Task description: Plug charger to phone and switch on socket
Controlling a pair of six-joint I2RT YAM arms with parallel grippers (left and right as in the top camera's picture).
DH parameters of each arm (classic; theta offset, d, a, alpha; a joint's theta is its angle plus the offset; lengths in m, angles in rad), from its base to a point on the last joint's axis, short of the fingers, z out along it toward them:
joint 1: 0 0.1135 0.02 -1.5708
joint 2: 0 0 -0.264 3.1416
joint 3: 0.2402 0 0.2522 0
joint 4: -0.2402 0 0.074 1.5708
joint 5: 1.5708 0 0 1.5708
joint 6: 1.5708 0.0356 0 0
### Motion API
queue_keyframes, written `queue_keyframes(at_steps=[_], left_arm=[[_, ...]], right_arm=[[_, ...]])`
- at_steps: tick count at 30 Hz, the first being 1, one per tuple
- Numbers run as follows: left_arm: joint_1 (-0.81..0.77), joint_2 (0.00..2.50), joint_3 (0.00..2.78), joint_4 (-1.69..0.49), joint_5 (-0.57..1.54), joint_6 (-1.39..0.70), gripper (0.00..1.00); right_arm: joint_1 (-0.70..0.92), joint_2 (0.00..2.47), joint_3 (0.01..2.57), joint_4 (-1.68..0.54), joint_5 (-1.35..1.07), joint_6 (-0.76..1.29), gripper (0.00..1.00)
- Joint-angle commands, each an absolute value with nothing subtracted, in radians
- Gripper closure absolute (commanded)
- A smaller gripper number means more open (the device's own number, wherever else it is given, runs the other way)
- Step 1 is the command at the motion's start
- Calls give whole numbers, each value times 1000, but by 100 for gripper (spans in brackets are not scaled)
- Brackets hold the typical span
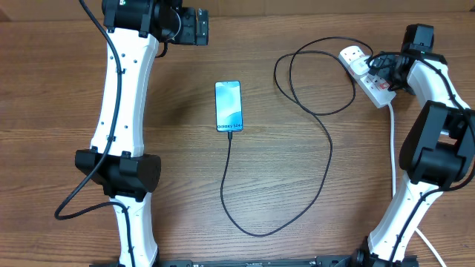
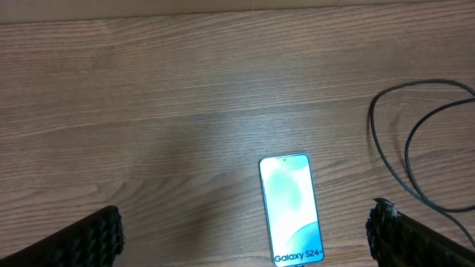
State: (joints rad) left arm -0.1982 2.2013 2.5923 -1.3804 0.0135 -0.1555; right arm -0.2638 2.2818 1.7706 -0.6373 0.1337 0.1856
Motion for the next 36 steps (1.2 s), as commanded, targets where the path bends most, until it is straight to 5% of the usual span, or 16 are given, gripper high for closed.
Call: queue_keyframes(at_steps=[1,25,36], left_arm=[[-196,2205,2593,-1380,-1,-164,0],[-196,2204,2593,-1380,-1,-165,0],[-196,2205,2593,-1380,-1,-164,0]], right_arm=[[-256,2300,1766,-661,72,186,0],[-256,2297,1772,-762,-27,205,0],[-269,1889,1790,-1111,8,423,0]])
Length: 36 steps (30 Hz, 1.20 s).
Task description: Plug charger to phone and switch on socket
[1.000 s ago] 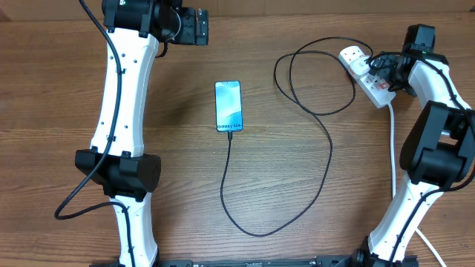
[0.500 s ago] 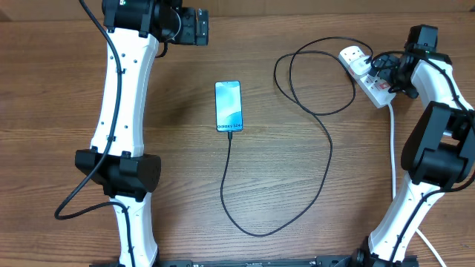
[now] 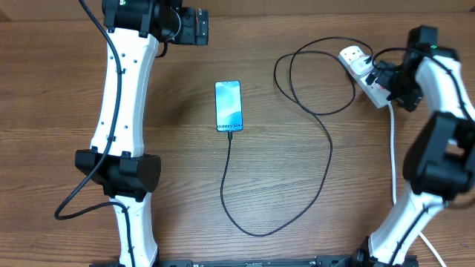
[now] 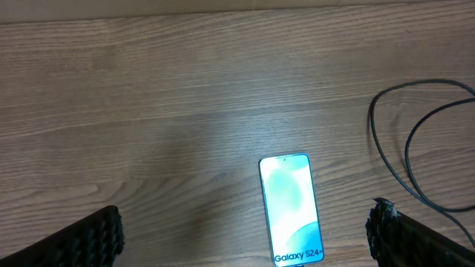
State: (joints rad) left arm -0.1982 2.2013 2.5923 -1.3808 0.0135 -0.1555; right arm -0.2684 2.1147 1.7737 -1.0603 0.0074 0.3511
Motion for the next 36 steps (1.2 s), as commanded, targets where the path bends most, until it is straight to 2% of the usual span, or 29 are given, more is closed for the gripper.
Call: queue_keyframes(at_steps=[1,7,11,16,21,26,36], left_arm=[[-196,2205,2593,-1380,-1,-165,0],[-196,2204,2593,-1380,-1,-165,0],[-196,2204,2593,-1380,-1,-164,0],[-196,2204,2593,-1380,-1,-164,0],[-196,2204,2593,-1380,-1,-165,0],[-196,2205,2593,-1380,0,-165,0],[-196,2204,2593,-1380,-1,-164,0]], right_arm=[[-263,1839,1790,-1153,5,424,0],[-149,1495,1771,-1349,6,467,0],[49,1244,1706,-1364,24,537,0],[244,1063,1652,-1389,32,580,0],[342,997,1620,-1541,20,607,0],[352,998,1620,-1680,20,629,0],[352,984,1618,-1694,59,591,0]])
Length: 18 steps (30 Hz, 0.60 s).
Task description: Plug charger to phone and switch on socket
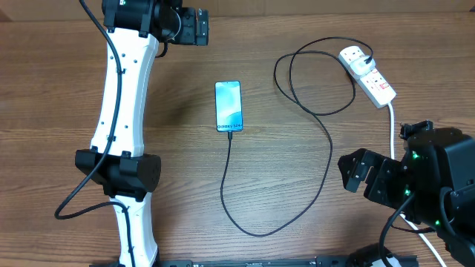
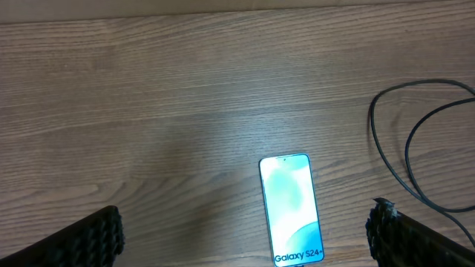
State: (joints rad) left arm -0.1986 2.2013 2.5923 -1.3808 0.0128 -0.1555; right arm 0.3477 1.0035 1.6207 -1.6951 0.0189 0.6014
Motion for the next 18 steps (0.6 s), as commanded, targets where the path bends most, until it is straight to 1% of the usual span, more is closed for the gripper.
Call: queue_keyframes(at_steps=[1,7,11,15,18], left_arm=[[-196,2205,2593,-1380,-1,-164,0],[-196,2204,2593,-1380,0,-164,0],[-196,2204,2593,-1380,-1,-165,0],[-196,2204,2593,-1380,-1,-165,0],[-196,2205,2593,-1380,-1,-164,0]], right_arm=[[352,978,1618,-1694,60,590,0],[352,899,1608,-1693,61,591,0],[352,832,1557,-1678,70,599,0],[345,725,1428,-1539,112,587,0],[283,624,1302,-1407,99,514,0]])
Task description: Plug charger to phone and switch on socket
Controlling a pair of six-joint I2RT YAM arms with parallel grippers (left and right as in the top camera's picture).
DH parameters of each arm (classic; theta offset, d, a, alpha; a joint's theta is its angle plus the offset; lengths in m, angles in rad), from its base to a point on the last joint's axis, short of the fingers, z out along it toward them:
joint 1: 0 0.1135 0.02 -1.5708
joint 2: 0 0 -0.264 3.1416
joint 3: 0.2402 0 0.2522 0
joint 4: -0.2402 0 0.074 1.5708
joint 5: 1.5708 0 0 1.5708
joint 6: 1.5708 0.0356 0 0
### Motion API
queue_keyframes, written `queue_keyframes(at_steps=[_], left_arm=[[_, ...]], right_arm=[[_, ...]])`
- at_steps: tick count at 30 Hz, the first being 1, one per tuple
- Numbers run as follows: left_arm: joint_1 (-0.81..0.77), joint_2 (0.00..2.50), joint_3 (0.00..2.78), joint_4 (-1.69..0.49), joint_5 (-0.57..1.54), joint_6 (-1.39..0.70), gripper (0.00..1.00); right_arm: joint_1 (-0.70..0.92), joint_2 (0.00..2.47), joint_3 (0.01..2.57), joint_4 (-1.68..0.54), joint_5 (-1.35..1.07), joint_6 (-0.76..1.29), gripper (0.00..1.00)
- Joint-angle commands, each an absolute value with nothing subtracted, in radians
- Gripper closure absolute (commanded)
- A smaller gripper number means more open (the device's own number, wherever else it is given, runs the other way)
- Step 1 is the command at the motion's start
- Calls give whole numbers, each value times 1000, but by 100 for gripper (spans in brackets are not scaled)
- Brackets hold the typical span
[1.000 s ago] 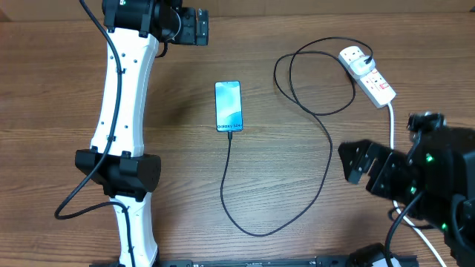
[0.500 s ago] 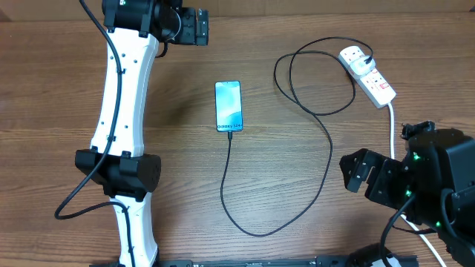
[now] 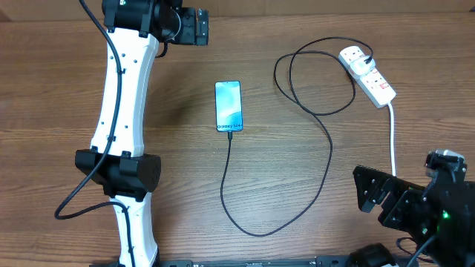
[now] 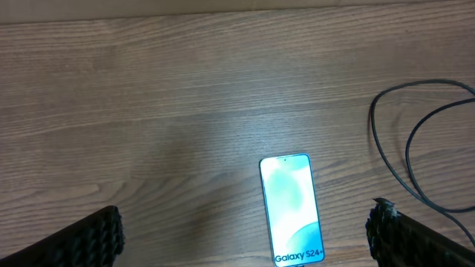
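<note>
The phone [image 3: 228,106] lies face up mid-table with its screen lit, and reads "Galaxy S24+" in the left wrist view [image 4: 291,208]. A black cable [image 3: 326,159] runs from the phone's near end, curves round the table and loops up to a plug in the white power strip [image 3: 369,73] at the far right. My left gripper [image 3: 198,27] hangs over the far side of the table; its fingers [image 4: 93,236] stand wide open, with the phone between and beyond them. My right gripper [image 3: 369,194] is pulled back at the near right, well away from the strip.
The strip's white lead [image 3: 392,137] runs down the right side toward my right arm [image 3: 434,211]. The left arm's white links [image 3: 122,96] stretch along the left side above the wooden table [image 3: 67,104].
My right arm has drawn further back into the near right corner. The left gripper, phone, cable and power strip have not moved.
My right gripper was first at the power strip at the far right, and was still on it at the second moment. Then it was away from the strip at the near right, and now further back. The left gripper stayed open above the phone throughout.
</note>
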State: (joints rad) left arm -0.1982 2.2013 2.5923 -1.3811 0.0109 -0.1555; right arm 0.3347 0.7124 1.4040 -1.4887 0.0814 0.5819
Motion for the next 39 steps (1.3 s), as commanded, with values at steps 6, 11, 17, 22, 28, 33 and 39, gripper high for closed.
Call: queue_keyframes(at_steps=[6,11,17,22,28,33,39], left_arm=[[-196,2204,2593,-1380,-1,-164,0],[-196,2205,2593,-1380,-1,-165,0],[-196,2204,2593,-1380,-1,-164,1],[-196,2204,2593,-1380,-1,-164,0],[-196,2205,2593,-1380,-1,-164,0],[-196,2204,2593,-1380,0,-164,0],[-196,2204,2593,-1380,-1,-164,0]], right_arm=[[115,417,1014,-1167,45,415,0],[65,255,772,-918,-9,282,0],[39,93,516,-699,-32,280,0],[31,25,353,-513,-44,279,0],[0,3,203,-280,-60,279,0],[-3,3,105,-123,-70,279,0],[-1,2,8,11,-74,258,0]])
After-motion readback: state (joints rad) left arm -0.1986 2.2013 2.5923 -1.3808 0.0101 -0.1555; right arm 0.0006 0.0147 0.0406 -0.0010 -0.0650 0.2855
